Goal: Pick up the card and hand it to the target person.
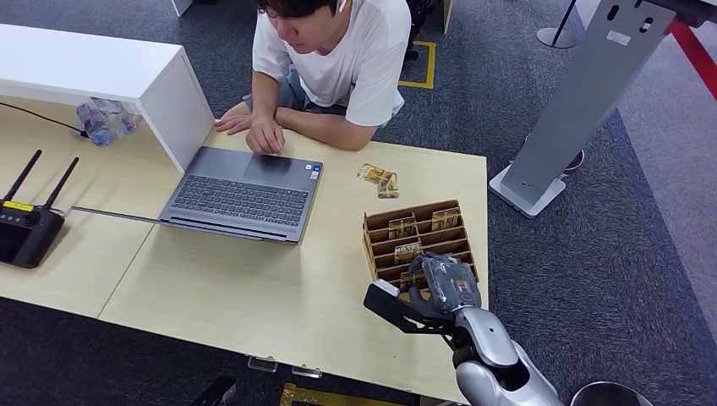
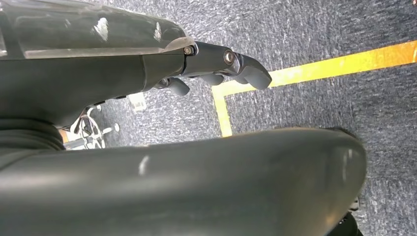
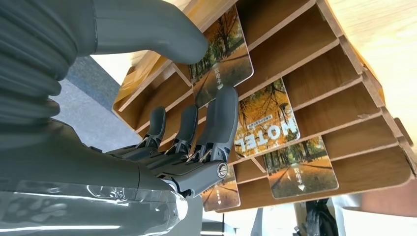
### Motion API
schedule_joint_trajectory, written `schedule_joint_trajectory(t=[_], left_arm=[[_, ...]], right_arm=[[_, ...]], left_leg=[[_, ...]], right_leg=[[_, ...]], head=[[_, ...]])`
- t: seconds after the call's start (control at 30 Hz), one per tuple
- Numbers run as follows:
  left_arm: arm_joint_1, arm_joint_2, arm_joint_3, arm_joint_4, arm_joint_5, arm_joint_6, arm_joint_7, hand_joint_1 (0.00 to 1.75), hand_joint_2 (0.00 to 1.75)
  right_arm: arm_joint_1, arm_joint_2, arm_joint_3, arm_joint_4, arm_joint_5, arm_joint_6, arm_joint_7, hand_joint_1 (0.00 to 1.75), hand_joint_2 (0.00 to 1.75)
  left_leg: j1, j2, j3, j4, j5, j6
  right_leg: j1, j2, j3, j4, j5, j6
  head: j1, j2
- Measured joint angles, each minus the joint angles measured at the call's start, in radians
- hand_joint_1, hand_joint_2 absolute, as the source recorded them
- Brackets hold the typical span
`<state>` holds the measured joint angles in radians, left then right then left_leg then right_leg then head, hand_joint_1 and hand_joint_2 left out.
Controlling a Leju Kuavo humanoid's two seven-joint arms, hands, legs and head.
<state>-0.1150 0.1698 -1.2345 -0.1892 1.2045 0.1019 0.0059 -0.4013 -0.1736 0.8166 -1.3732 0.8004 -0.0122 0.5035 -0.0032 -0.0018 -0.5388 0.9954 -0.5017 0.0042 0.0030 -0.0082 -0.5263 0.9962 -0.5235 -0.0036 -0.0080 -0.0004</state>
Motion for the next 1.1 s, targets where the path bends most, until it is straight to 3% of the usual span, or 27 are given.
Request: schedule_joint_trajectory(t=[1.1], left_arm=[[0.001,0.0,0.0,0.0,0.002,-0.001,-0.01,0.0,0.0]], right_arm=[[0.0,-0.023,0.006,-0.083,0.008,-0.007,0.03,0.88,1.75]], left_leg=[[0.0,0.0,0.0,0.0,0.0,0.0]], right_leg=[[0.0,0.0,0.0,0.0,0.0,0.0]], head=[[0.0,0.0]])
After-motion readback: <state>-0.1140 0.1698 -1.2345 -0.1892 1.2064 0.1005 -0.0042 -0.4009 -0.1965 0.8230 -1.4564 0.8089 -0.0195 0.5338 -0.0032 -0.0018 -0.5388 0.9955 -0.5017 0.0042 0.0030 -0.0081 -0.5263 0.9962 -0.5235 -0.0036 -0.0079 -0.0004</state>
